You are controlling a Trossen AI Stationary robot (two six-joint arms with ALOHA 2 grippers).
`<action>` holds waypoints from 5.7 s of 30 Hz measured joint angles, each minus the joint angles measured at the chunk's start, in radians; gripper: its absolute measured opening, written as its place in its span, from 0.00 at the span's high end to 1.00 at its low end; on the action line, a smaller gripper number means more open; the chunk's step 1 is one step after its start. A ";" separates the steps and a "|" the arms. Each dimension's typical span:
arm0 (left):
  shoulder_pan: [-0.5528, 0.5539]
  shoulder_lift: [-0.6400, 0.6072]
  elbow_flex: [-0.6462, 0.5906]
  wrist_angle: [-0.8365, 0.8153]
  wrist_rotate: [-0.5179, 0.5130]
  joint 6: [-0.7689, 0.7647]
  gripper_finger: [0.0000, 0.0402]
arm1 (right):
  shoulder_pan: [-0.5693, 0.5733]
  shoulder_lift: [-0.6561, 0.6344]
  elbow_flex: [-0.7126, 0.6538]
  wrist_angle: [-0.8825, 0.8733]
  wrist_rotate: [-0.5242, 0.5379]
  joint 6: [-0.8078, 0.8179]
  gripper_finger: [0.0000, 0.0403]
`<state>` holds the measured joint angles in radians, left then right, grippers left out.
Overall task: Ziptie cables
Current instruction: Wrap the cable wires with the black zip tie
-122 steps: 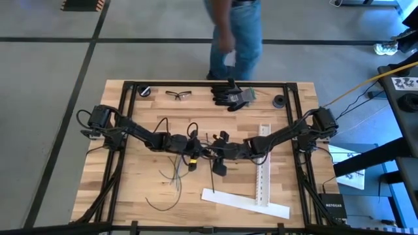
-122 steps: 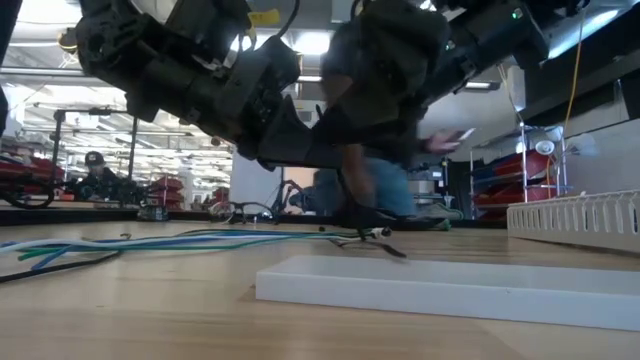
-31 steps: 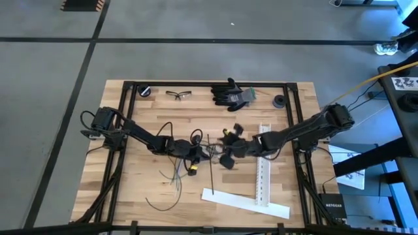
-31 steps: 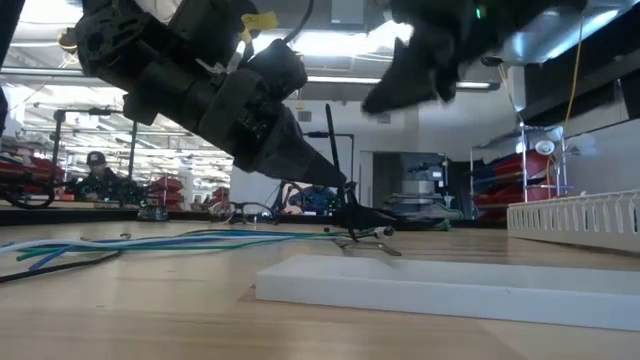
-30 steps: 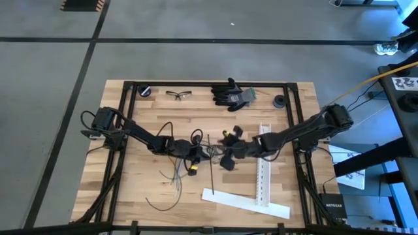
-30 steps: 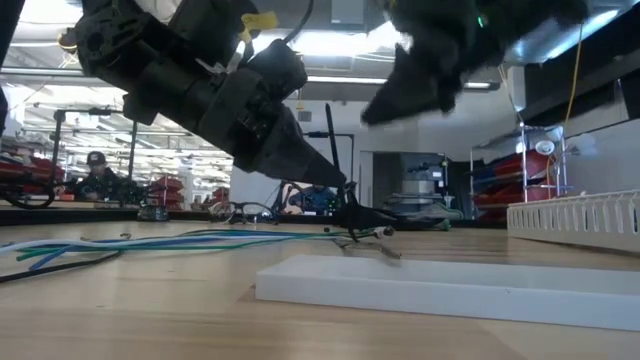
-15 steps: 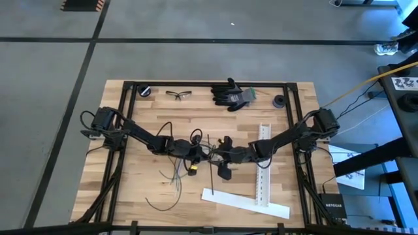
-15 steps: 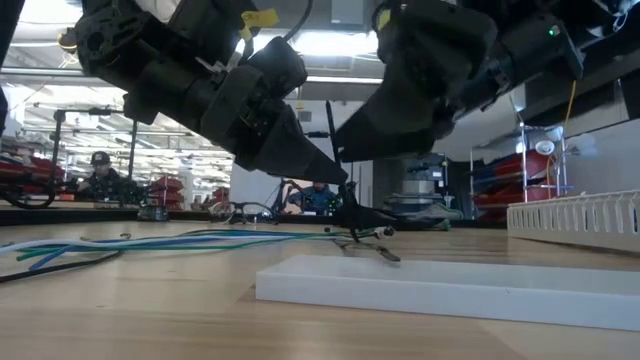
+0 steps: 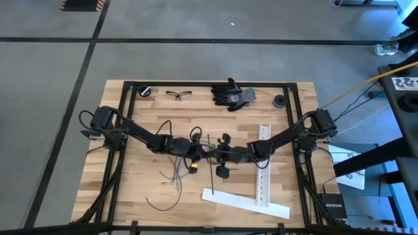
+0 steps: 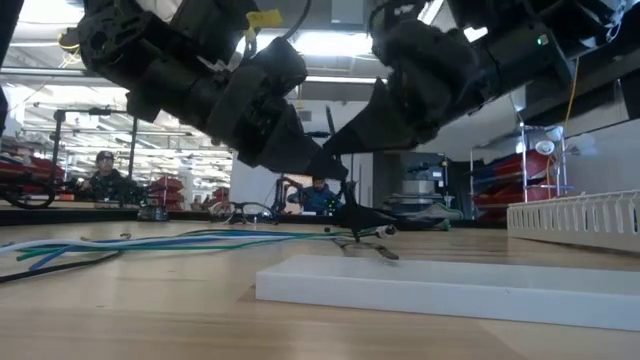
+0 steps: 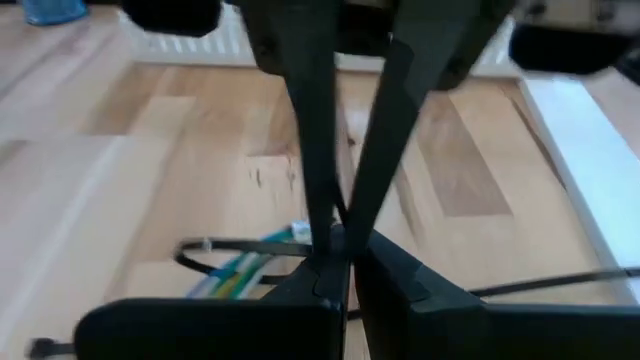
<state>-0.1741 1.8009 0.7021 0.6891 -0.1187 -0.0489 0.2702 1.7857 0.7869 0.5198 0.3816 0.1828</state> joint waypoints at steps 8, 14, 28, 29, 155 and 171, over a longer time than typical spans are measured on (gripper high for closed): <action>-0.003 -0.003 0.003 0.015 0.003 -0.009 1.00 | -0.012 -0.095 0.081 -0.098 0.124 -0.336 1.00; -0.010 0.044 0.003 0.063 0.014 -0.014 1.00 | -0.060 -0.227 0.105 -0.215 0.174 -0.421 1.00; -0.007 0.032 0.002 0.056 0.004 -0.001 1.00 | -0.060 -0.242 0.064 -0.468 -0.125 0.102 0.86; -0.007 0.032 0.002 0.056 0.004 -0.001 1.00 | -0.053 -0.210 0.058 -0.422 -0.141 0.105 0.82; -0.166 -0.396 -0.318 -0.227 -0.131 -0.131 0.67 | -0.014 0.167 0.278 -0.131 0.058 -0.042 1.00; -0.119 -0.361 -0.317 -0.089 -0.182 -0.152 0.67 | 0.064 0.165 -0.053 0.382 0.337 0.243 1.00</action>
<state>-0.2931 1.4398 0.3855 0.5998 -0.3012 -0.2012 0.3338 1.9511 0.7335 0.9017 0.7185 0.4256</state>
